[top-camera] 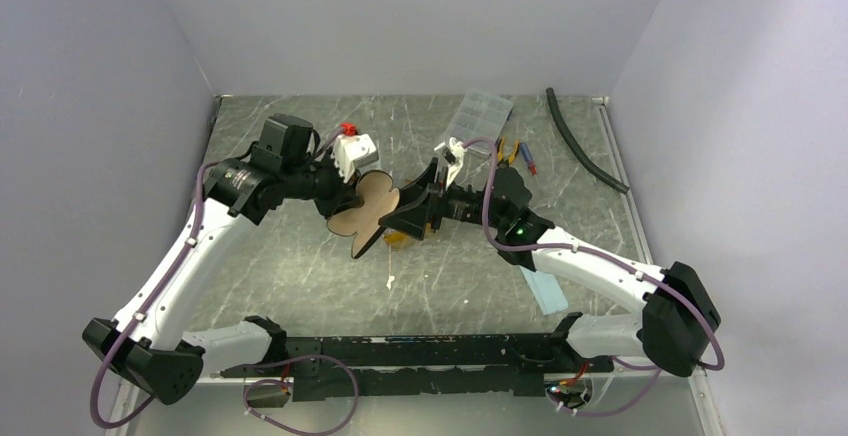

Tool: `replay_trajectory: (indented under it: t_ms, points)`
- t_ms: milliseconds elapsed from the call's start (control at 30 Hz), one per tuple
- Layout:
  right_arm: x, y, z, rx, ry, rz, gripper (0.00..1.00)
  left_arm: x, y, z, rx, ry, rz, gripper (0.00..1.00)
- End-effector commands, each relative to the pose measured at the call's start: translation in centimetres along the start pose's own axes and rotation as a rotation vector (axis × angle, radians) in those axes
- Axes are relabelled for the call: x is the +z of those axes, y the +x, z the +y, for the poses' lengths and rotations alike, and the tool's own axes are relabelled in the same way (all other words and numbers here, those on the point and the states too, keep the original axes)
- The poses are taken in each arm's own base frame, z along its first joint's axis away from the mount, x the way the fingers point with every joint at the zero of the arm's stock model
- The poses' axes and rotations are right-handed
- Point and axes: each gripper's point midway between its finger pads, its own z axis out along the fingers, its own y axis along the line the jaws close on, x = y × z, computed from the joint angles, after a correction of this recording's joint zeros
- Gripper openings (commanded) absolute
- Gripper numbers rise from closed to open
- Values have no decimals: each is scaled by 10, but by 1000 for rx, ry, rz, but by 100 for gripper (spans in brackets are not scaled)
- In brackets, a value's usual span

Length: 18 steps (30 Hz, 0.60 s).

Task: Organize the sunglasses
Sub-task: Open the sunglasses case at the center of the board, then place the sunglasses case at the center of the board.

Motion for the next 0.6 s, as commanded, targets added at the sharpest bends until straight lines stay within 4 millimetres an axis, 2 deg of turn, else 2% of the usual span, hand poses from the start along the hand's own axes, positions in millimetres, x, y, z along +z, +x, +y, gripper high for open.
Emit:
replay_trajectory:
  t_ms: [0,133,167,333,467,567]
  points:
    - [-2,-19,-18,-77,92,-56,14,-17,-16,-14,19,25,-46,3]
    - [-13,-12,-50,-70,268,-18,95,-17,6,26,17,-188,57,3]
    - [-17,-10,-59,-69,318,-14,99,-19,14,38,20,-253,98,3]
    - [-65,-7,-108,-61,661,-9,100,-20,69,97,92,-550,328,3]
    - [-123,4,-147,-30,945,25,100,-2,112,122,164,-633,470,3]
    - [-170,24,-171,46,1118,73,100,13,137,140,207,-661,560,3]
